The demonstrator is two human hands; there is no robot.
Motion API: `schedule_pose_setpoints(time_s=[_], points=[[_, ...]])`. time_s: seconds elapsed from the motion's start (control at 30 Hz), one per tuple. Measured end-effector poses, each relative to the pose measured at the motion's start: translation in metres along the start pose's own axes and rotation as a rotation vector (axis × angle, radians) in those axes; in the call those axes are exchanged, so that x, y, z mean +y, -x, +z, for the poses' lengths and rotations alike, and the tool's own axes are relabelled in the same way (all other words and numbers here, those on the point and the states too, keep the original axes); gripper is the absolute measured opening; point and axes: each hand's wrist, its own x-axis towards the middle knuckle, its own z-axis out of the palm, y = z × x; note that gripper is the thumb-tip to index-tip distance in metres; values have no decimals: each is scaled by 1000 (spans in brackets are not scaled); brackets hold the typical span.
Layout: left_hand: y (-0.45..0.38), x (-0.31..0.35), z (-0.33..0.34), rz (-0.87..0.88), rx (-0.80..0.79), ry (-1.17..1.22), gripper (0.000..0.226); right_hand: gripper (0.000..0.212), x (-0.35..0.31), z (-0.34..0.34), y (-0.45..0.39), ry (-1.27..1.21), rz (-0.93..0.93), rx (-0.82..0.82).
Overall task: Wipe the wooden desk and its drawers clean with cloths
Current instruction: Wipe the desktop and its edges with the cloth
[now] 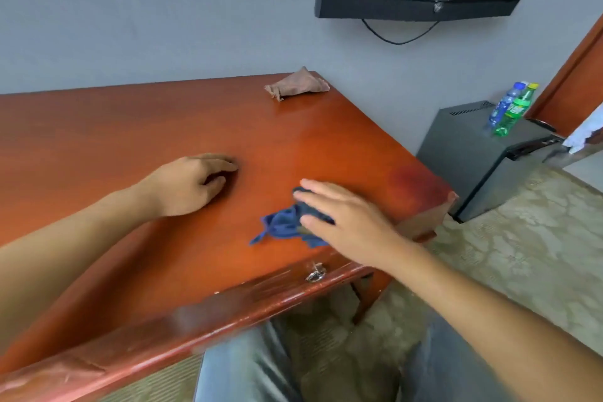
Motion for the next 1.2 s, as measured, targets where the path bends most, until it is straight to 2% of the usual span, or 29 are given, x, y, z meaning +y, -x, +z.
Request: schedule_pose_setpoints(time_s=[0.07,0.17,0.23,0.27,0.33,0.4,0.5,0.57,0.63,0.67,0.73,0.83,0.87,0.93,1.03,1.1,1.2], points=[[45,-18,-6,-69,96,-81,42,46,65,-26,-18,155,240,108],[98,-39,-5,-243,47,-204,72,58,135,-47,-48,234,521,88],[110,-42,2,-378,-37,-182,84,68,131,-38,-81,255,587,65],[110,-40,6,-404,-38,-176,88,66,111,-27,-98,279,585,51],[107,-36,13,-402,26,-165,89,63,45,2,-125,277,470,-21],[107,-35,15,-397,139,-74,80,60,-36,36,-137,208,223,-109],[110,-42,12,-481,425,217,45,53,-138,75,-123,45,-232,-306],[112,-44,10,-546,583,325,33,50,-165,84,-111,-20,-456,-402],[115,-43,10,-569,630,344,30,54,-151,79,-123,27,-501,-370],[117,-43,10,-566,637,349,30,57,-132,74,-138,66,-427,-323],[123,-44,8,-542,633,349,29,58,-81,64,-177,148,-144,-193],[143,-55,4,-453,457,124,31,61,-20,54,-234,256,266,-61],[155,-63,1,-424,381,-6,39,62,-18,57,-249,268,335,-66],[181,-87,-11,-440,330,-202,58,62,-48,73,-276,271,352,-100],[221,-129,-30,-639,365,-258,54,63,-153,115,-287,232,76,-166],[248,-153,-37,-766,399,-215,48,63,-241,151,-261,187,-225,-237],[293,-179,-43,-839,421,-158,59,67,-347,189,-177,80,-698,-418]])
